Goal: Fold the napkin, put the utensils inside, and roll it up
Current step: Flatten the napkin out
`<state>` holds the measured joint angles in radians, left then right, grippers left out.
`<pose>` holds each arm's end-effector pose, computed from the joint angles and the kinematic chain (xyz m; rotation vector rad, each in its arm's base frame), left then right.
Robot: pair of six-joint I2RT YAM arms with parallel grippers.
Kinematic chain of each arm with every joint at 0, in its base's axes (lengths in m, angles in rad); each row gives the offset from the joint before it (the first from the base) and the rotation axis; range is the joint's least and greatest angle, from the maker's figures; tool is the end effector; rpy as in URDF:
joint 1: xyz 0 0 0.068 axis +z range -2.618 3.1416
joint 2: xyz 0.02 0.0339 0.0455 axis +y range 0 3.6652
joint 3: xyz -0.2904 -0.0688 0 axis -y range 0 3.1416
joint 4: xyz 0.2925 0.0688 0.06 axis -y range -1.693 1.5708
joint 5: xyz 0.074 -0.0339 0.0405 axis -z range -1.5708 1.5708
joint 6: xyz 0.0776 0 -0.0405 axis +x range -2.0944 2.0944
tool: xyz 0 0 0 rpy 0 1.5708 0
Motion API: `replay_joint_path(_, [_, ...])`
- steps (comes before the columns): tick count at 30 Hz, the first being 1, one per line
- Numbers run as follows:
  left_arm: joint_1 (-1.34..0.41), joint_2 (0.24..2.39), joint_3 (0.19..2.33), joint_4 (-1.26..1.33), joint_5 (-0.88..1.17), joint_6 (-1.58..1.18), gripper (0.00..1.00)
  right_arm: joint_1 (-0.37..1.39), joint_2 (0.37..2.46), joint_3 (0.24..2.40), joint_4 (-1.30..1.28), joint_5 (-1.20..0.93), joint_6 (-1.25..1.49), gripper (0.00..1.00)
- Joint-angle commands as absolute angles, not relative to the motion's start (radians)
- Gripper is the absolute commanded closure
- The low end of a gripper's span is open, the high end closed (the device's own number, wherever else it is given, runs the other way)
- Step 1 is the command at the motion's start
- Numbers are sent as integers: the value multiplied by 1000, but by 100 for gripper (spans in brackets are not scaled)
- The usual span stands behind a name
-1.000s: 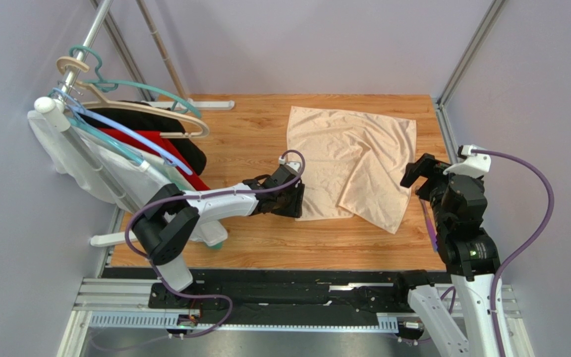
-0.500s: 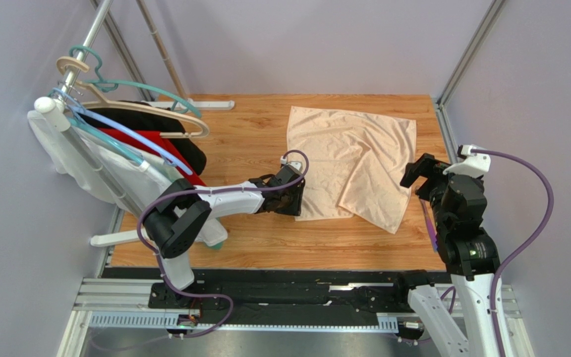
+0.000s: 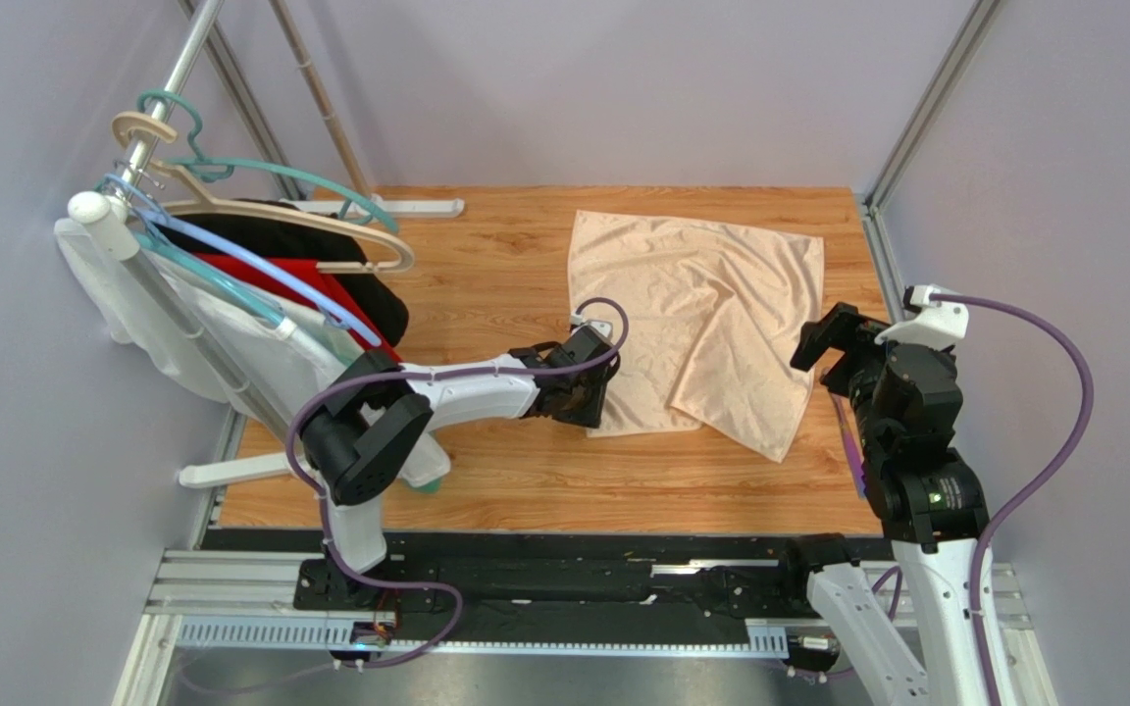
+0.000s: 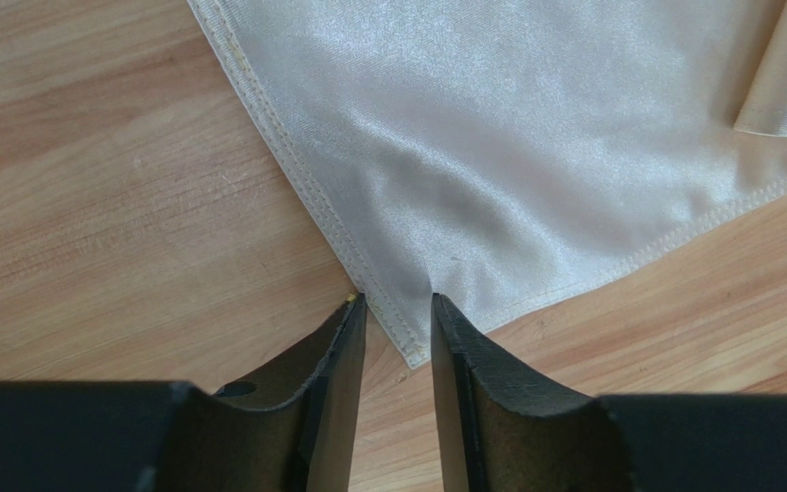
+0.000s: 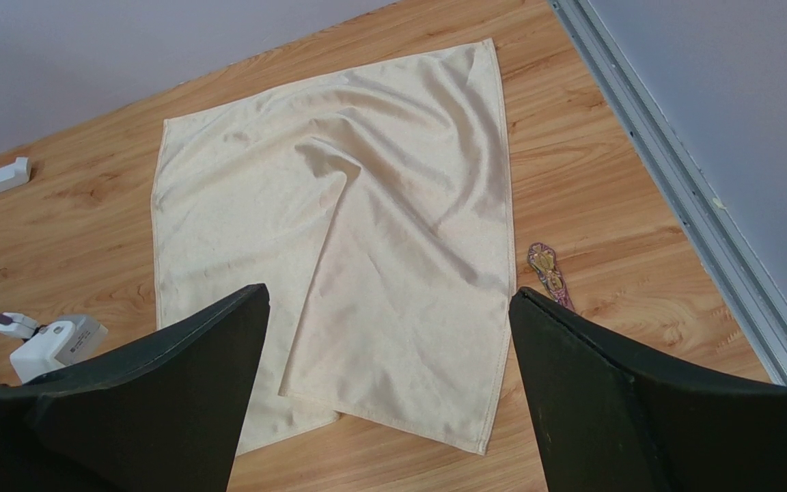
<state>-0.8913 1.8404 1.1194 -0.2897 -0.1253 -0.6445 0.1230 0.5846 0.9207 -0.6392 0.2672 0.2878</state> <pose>0.2821 -0.3338 0.1175 0.2761 2.6106 -0.4059 0.1774 0.0013 0.3824 0.3351 1.8326 0.0340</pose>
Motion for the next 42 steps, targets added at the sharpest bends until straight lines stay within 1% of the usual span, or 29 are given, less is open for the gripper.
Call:
replay_joint_path(1, [-916,1931,1158,-471,-169,-614,64,120,584,940,-621,262,288,8])
replay_joint_path(2, [-916,1936,1155,-472,-170,-617,65,120,583,940,-620,264,288,8])
replay_joint_path(4, [-916,1944,1144,-480,-173,-621,65,120,580,943,-621,264,285,8])
replay_joint_path(7, [-917,1973,1154,-521,-186,-615,69,118,571,943,-620,265,284,8])
replay_joint_path(9, [-919,1988,1160,-538,-202,-612,74,118,566,943,-620,264,285,8])
replay_joint_path(10, [-919,1988,1160,-548,-215,-611,75,120,566,943,-620,262,284,8])
replay_joint_path(12, [-919,1991,1166,-563,-232,-606,82,118,561,942,-620,256,284,8])
replay_joint_path(17, [-919,2000,1183,-607,-270,-586,90,120,563,939,-621,241,293,8])
replay_joint_path(21, [-919,1977,1143,-629,-298,-589,91,121,569,936,-617,196,301,9])
replay_joint_path(28, [-913,1838,982,-635,-342,-637,90,120,614,910,-627,123,348,10])
replay_joint_path(31, [-888,1806,928,-618,-331,-646,90,120,640,896,-627,85,382,13])
replay_joint_path(36, [-851,1741,861,-615,-334,-641,90,120,696,885,-655,83,413,14])
replay_joint_path(42, [-841,1690,859,-632,-330,-640,89,120,761,876,-683,124,436,14])
